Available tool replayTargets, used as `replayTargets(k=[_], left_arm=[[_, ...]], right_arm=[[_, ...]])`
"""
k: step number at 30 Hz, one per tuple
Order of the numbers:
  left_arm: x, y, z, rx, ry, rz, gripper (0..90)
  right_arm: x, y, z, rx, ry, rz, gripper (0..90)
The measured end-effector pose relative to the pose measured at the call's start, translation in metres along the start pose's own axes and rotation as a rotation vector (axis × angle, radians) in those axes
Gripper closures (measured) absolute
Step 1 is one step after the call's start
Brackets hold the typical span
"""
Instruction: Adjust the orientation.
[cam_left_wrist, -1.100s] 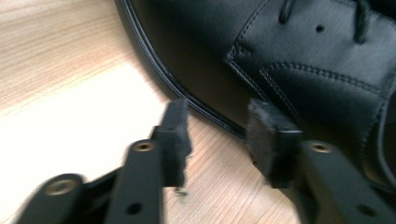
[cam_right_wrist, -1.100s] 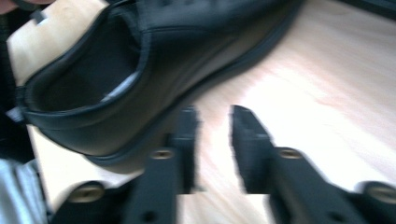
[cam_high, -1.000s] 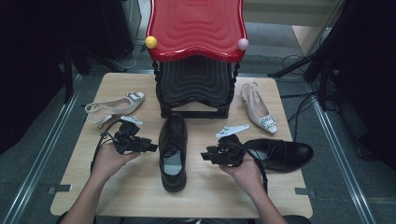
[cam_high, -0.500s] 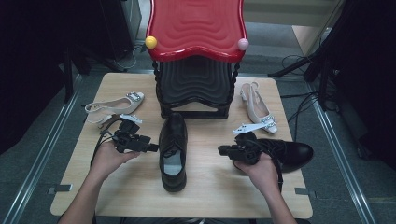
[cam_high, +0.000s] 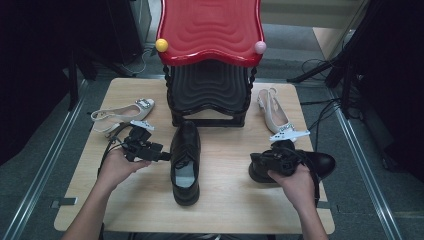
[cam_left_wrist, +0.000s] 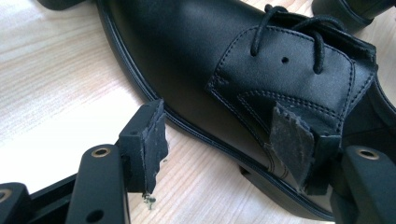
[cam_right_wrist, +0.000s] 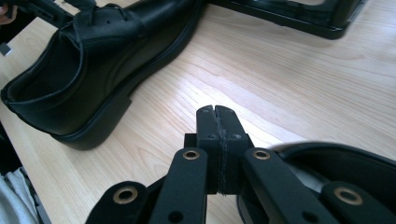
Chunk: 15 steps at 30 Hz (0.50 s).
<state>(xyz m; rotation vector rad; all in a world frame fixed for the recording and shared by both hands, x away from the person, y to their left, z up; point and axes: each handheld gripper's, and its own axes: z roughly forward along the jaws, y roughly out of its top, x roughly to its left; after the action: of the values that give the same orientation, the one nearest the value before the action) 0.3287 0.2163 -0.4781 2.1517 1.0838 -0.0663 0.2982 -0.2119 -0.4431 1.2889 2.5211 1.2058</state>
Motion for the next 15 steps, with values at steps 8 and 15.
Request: replayTargets(k=[8, 15], left_arm=[[0.004, 0.002, 0.000, -0.012, -0.003, -0.006, 36.7], [0.005, 0.002, 0.000, -0.015, -0.001, -0.005, 36.7]], right_arm=[[-0.014, -0.010, -0.014, -0.012, -0.031, 0.040, 90.0], [-0.025, -0.016, -0.021, -0.019, -0.064, 0.070, 90.0]])
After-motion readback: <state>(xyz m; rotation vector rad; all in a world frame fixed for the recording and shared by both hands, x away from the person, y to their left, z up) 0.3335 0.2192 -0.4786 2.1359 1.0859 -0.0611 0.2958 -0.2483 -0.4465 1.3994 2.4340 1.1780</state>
